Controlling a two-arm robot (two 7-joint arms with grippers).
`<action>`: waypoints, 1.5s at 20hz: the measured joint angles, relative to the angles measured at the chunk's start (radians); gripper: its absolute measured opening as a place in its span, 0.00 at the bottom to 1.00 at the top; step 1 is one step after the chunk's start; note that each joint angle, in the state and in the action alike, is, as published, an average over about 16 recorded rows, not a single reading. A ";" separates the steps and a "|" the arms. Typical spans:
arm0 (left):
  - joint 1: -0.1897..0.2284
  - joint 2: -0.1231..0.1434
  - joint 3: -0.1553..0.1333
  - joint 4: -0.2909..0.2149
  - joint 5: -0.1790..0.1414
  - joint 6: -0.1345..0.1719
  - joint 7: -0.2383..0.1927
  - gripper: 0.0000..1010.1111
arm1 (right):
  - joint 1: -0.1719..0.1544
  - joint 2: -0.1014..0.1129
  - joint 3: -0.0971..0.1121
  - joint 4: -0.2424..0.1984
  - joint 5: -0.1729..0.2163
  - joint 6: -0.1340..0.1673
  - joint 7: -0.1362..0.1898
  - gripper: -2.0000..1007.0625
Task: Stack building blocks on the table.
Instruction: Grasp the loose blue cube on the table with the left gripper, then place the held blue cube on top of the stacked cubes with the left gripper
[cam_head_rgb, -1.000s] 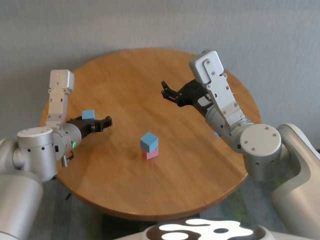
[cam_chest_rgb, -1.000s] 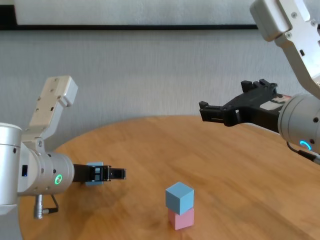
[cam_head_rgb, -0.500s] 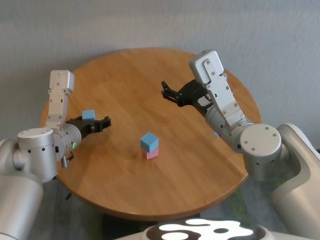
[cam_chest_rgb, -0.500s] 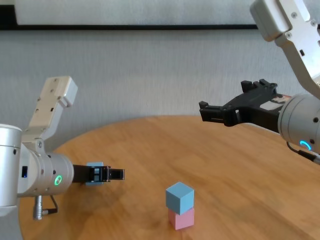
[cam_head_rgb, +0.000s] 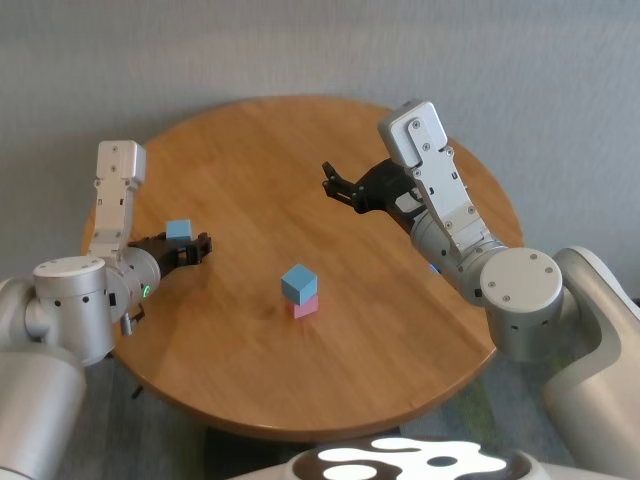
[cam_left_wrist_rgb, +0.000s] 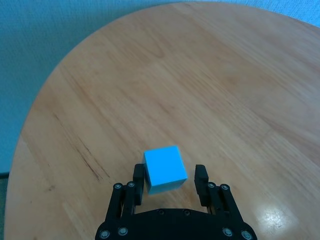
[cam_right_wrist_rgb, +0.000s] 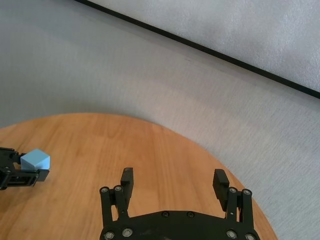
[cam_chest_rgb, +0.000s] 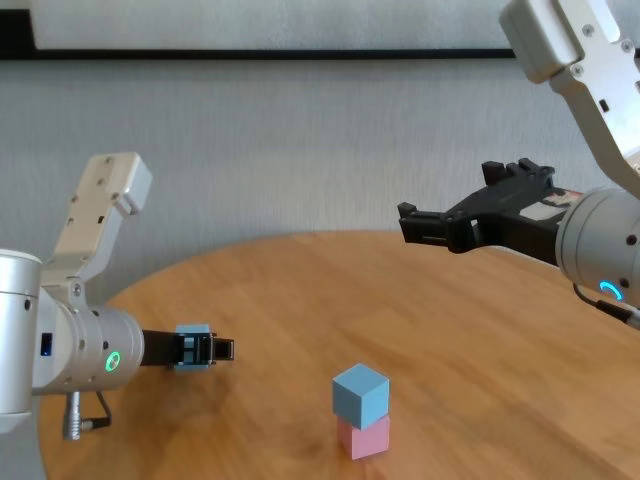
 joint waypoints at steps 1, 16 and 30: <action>0.000 0.000 0.000 0.000 0.000 0.000 0.000 0.64 | 0.000 0.000 0.000 0.000 0.000 0.000 0.000 1.00; 0.002 0.000 0.000 -0.003 0.000 -0.001 0.001 0.40 | 0.000 0.000 0.000 0.000 0.000 0.000 0.000 1.00; 0.017 0.007 0.009 -0.045 0.016 0.019 0.002 0.40 | 0.000 0.000 0.000 0.000 0.000 0.000 0.000 1.00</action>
